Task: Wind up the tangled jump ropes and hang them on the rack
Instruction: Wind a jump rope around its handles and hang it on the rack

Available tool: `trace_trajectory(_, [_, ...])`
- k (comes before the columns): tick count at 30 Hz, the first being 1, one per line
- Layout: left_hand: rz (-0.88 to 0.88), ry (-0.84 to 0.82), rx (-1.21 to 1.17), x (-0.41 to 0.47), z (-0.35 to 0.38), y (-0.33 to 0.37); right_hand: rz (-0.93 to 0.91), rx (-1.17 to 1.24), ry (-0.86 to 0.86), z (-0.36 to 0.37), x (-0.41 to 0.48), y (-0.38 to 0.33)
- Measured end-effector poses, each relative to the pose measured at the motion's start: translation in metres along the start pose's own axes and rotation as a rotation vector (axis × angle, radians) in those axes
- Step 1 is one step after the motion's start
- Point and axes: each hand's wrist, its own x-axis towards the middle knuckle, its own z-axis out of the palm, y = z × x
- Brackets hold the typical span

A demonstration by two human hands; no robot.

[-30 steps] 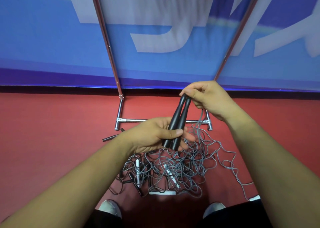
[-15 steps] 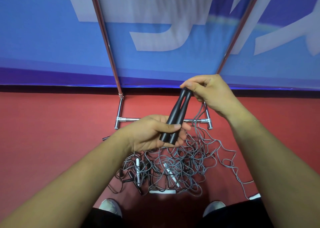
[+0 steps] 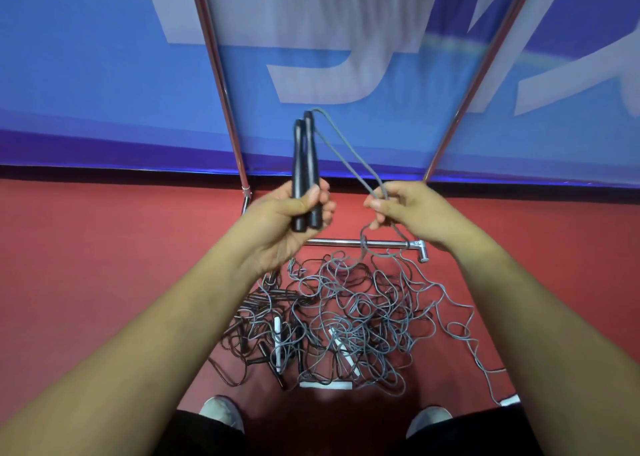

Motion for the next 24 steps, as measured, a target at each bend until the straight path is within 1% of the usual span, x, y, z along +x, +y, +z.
trace_trajectory(3, [0.084,0.121,-0.099,0.003,-0.004,0.011,0.019,-0.004,-0.035,0.008,-0.003,-0.006])
trace_trajectory(5, [0.131,0.197,-0.183,0.007,-0.009,0.018,0.011,-0.009,-0.088,0.018,-0.007,-0.016])
trace_trajectory(7, [0.171,0.254,-0.223,0.010,-0.014,0.025,0.018,0.042,-0.127,0.030,-0.013,-0.022])
trace_trajectory(10, [0.216,0.321,-0.205,0.013,-0.020,0.029,-0.006,0.158,-0.091,0.042,-0.017,-0.029])
trace_trajectory(12, [0.230,0.327,-0.189,0.015,-0.023,0.030,0.000,0.268,-0.047,0.046,-0.018,-0.034])
trace_trajectory(14, [0.224,0.300,-0.198,0.015,-0.024,0.031,0.021,0.349,-0.045,0.053,-0.020,-0.038])
trace_trajectory(17, [0.246,0.273,-0.178,0.014,-0.024,0.028,0.052,0.352,-0.091,0.069,-0.026,-0.040])
trace_trajectory(19, [0.271,0.275,-0.208,0.014,-0.022,0.027,0.075,0.376,-0.086,0.078,-0.027,-0.041])
trace_trajectory(21, [0.238,0.281,-0.270,0.013,-0.022,0.028,0.104,0.432,-0.087,0.082,-0.027,-0.043])
trace_trajectory(24, [0.180,0.266,-0.348,0.011,-0.022,0.032,0.159,0.478,-0.133,0.083,-0.026,-0.045])
